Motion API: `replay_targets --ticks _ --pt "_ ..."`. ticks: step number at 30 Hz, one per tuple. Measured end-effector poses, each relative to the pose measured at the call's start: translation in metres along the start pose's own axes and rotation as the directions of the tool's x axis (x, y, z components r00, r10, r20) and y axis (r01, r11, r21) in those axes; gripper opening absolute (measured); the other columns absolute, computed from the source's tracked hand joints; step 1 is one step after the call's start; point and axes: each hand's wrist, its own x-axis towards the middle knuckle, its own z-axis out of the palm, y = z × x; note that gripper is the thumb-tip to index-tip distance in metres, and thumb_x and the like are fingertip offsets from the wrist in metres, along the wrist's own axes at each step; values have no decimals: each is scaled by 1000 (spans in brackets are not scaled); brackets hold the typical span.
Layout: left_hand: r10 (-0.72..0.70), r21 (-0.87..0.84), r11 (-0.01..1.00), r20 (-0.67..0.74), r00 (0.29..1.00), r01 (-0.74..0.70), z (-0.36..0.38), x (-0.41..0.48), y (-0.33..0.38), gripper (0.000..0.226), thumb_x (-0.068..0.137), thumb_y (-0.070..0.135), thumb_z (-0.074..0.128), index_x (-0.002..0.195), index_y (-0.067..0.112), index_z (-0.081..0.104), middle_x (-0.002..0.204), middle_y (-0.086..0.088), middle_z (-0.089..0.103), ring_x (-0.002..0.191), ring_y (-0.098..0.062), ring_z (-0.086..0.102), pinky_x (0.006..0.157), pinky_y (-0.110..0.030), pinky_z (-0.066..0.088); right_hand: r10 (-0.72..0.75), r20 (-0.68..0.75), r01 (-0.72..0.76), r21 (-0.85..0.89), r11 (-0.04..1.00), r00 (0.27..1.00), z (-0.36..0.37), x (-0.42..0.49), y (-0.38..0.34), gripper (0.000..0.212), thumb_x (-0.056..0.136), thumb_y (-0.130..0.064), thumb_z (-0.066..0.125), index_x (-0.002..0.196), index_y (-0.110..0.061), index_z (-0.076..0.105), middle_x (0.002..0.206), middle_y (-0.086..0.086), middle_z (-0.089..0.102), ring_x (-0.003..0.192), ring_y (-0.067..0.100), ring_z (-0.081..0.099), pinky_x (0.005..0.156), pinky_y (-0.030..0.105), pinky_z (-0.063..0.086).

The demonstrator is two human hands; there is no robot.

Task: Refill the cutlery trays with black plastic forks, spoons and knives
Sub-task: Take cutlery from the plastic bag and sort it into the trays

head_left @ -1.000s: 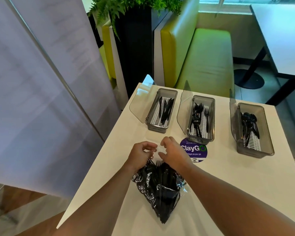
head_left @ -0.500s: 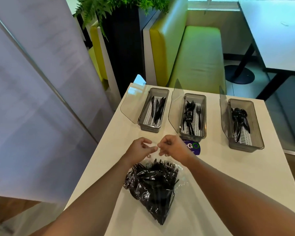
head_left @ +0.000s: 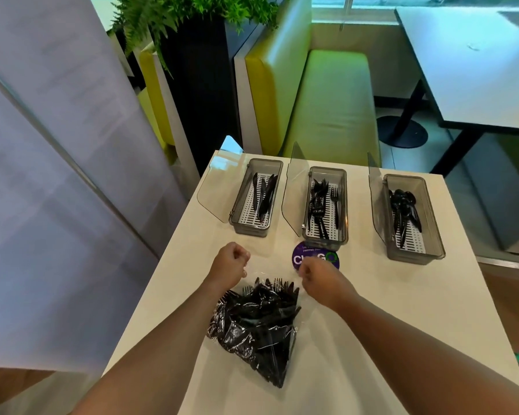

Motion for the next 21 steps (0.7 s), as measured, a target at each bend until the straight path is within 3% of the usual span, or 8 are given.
replay_targets --ticks 3,5,8,11,13,17,21 --pt "-46 -11 999 -7 999 46 -4 1 -3 10 103 16 53 94 12 54 85 -3 61 64 -18 62 48 -23 43 47 -13 -46 37 998 999 -3 8 13 16 96 -9 51 90 -17 63 90 -1 68 85 17 63 75 30 53" --pt "-80 -82 993 34 996 83 -3 0 -1 10 104 16 49 95 12 53 90 -8 66 70 -22 69 52 -27 47 95 0 -93 217 972 995 -4 12 17 19 94 -3 51 89 -14 65 86 2 70 80 18 65 74 34 55" --pt "-98 -186 976 105 990 116 -4 -2 6 9 104 11 45 97 8 49 94 -16 72 65 -27 72 53 -30 50 105 175 -180 500 847 979 -17 12 12 36 84 17 41 87 -8 67 80 11 71 69 21 63 56 30 46" --pt "-82 -158 982 124 989 101 -7 -3 8 8 103 12 44 97 8 49 90 -15 75 67 -33 74 50 -27 46 72 381 -257 461 849 922 -40 12 10 33 86 9 46 94 -10 72 88 8 77 77 19 70 64 30 48" --pt "-82 -138 985 123 989 99 -8 -3 9 9 102 12 45 97 8 51 82 -12 74 67 -37 74 46 -24 42 77 436 -271 404 873 897 -51 14 9 28 89 6 50 94 -11 72 94 10 78 84 23 74 66 31 51" --pt "-70 -175 981 97 993 86 -6 -4 13 11 101 13 45 97 7 53 72 -11 69 63 -40 72 43 -22 33 159 306 -273 380 884 939 -56 21 2 32 89 16 45 93 -5 69 78 13 72 68 25 72 56 31 51" --pt "-20 -175 984 110 994 40 -8 -6 21 34 96 42 65 102 10 57 75 -8 73 56 -30 69 44 -22 32 126 203 -215 508 834 971 -55 22 3 10 98 1 58 100 -3 67 77 15 72 61 26 68 59 36 58"
